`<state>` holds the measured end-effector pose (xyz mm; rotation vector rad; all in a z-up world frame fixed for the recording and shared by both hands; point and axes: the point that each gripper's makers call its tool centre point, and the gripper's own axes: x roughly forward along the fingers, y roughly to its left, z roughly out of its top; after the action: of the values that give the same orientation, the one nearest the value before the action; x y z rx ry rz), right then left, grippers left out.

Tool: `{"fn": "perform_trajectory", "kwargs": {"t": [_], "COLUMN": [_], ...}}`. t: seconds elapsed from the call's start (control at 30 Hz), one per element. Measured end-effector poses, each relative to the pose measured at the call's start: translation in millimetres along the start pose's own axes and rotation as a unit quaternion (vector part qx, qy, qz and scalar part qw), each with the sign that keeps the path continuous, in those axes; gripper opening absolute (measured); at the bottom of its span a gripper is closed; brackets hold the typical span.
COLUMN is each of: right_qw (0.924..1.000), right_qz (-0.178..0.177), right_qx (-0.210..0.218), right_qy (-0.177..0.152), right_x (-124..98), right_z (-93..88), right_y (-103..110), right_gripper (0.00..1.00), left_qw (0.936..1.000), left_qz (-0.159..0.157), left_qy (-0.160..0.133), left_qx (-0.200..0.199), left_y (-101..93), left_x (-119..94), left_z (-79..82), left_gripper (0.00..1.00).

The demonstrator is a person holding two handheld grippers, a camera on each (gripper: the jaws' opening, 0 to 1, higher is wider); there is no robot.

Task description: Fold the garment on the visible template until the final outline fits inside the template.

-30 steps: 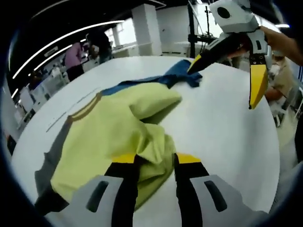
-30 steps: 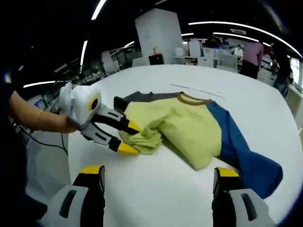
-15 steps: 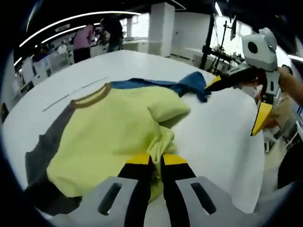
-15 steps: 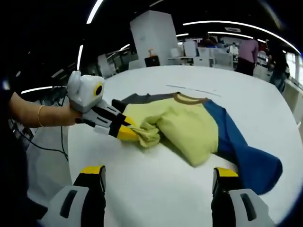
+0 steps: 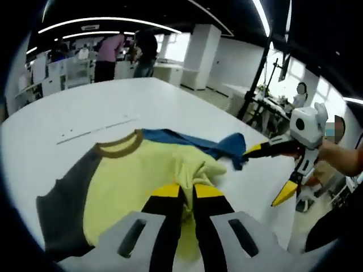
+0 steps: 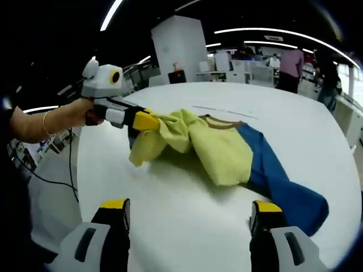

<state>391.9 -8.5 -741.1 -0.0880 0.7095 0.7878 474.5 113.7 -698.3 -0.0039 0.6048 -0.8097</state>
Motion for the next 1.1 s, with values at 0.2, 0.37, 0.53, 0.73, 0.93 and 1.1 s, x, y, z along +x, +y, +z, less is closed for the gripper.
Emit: {"fn": "perform_trajectory", "kwargs": {"t": [0.2,0.37,0.53,0.73,0.93,1.1], "right_qw": [1.0000,0.9999,0.9998,0.9995,0.9992,0.9992], "right_qz": [-0.004,-0.011,-0.016,-0.019,-0.015,-0.008], "right_qx": [0.002,0.009,0.013,0.024,0.033,0.037], "right_qy": [0.001,0.000,-0.002,-0.006,-0.013,-0.014], "right_x": [0,1,4,9,17,22], "right_z": [0.0,1.1,1.8,4.5,9.3,10.2], "right_y": [-3,-8,-11,-13,-12,-8], "right_gripper": [0.85,0.82,0.77,0.73,0.67,0.65], "left_qw": [0.9993,0.9973,0.9928,0.9881,0.9852,0.9835], "left_qz": [0.013,0.041,0.066,0.091,0.111,0.123], "left_qy": [-0.022,-0.037,-0.054,-0.058,-0.055,-0.045], "left_qx": [-0.027,-0.048,-0.084,-0.109,-0.119,-0.125], "left_y": [17.0,34.9,55.1,77.3,93.1,102.5], "left_x": [7,17,24,30,34,36], "left_z": [15.0,19.6,22.2,17.6,10.5,1.9], "left_gripper": [0.04,0.04,0.04,0.04,0.04,0.04]}}
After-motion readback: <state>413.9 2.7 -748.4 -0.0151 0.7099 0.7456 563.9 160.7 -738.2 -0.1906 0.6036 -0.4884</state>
